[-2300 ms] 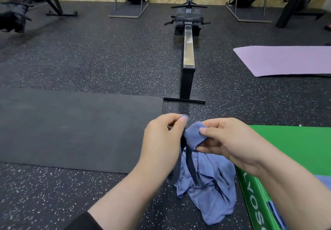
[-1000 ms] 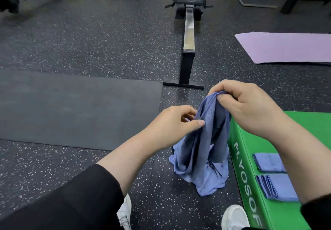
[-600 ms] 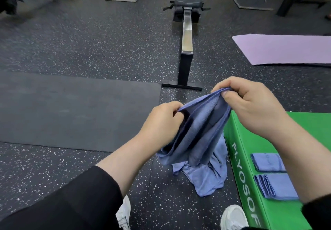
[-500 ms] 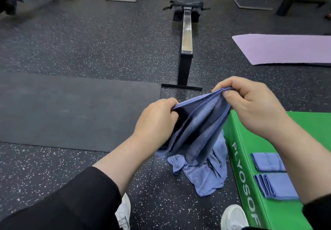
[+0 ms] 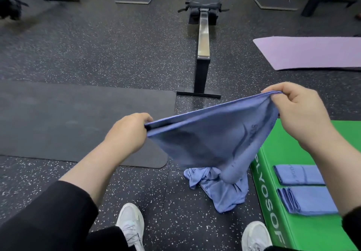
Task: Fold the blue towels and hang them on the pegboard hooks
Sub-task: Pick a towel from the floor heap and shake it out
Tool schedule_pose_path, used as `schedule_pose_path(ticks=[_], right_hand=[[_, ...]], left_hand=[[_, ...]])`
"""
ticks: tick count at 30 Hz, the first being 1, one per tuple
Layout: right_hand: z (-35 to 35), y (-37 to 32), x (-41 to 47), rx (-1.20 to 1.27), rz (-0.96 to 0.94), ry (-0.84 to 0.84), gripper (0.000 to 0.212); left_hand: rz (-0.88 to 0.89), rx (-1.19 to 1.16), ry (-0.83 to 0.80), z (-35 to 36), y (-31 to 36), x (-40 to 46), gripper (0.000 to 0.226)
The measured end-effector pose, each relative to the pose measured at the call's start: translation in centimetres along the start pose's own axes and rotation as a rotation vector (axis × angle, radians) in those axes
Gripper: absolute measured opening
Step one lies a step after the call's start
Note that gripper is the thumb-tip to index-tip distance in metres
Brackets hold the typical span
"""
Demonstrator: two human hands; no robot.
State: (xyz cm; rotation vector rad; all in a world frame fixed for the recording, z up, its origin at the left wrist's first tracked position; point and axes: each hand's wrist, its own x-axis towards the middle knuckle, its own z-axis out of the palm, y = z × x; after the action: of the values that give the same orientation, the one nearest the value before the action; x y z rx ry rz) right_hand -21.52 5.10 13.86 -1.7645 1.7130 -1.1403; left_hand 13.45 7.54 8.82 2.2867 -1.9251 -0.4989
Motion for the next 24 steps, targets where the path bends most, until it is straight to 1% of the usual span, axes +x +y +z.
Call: schedule_pose_path(ticks=[2, 4, 6, 9, 12, 14, 15, 16, 18, 20, 22, 24], right_hand=[[-0.2, 0.9, -0.2, -0.074, 0.017, -0.066, 0.029], [-0.3, 1.7, -0.5, -0.165, 0.038, -0.152, 0.028], [-0.4, 2.6, -0.6, -0.212, 0.059, -0.201, 0.028], [-0.7, 3.7, -0.6, -0.225, 0.073, -0.254, 0.027], [-0.9, 4.5, -0.7, -0.220, 0.074, -0.262, 0.028], [-1.1, 4.7, -0.6, -0.206, 0.082, -0.241, 0.025], [-1.2, 4.8, -0.5, -0.190, 0.087, -0.231, 0.023], [-1.3, 4.9, -0.4, -0.175, 0.091, -0.223, 0.022], [-1.4, 4.9, -0.4, -0.169, 0.094, -0.215, 0.023], [-1.5, 4.8, -0.5, -0.170, 0.093, -0.213, 0.023], [-1.7, 4.7, -0.7, -0.144, 0.095, -0.211, 0.023], [-1.8, 4.6, -0.9, -0.128, 0.095, -0.197, 0.024]], left_hand=[[-0.050, -0.038, -0.038, -0.4, -0.8, -0.2, 0.034], [-0.084, -0.211, -0.080, -0.9, -1.2, -0.6, 0.024], [-0.109, -0.423, -0.102, -1.6, -1.3, -1.3, 0.020], [-0.118, -0.694, -0.144, -2.4, -1.2, -1.8, 0.025], [-0.108, -0.871, -0.220, -3.1, -0.7, -2.6, 0.035], [-0.091, -0.937, -0.243, -3.3, -0.7, -2.7, 0.040], [-0.060, -0.905, -0.236, -3.3, -0.8, -2.7, 0.039], [-0.009, -0.817, -0.208, -3.3, -0.9, -2.7, 0.035], [0.075, -0.594, -0.102, -3.0, -1.1, -2.7, 0.024], [0.084, -0.464, 0.026, -2.7, -0.9, -2.6, 0.012], [0.096, -0.422, 0.111, -2.6, -0.4, -2.7, 0.014], [0.123, -0.454, 0.154, -2.8, 0.0, -2.7, 0.023]])
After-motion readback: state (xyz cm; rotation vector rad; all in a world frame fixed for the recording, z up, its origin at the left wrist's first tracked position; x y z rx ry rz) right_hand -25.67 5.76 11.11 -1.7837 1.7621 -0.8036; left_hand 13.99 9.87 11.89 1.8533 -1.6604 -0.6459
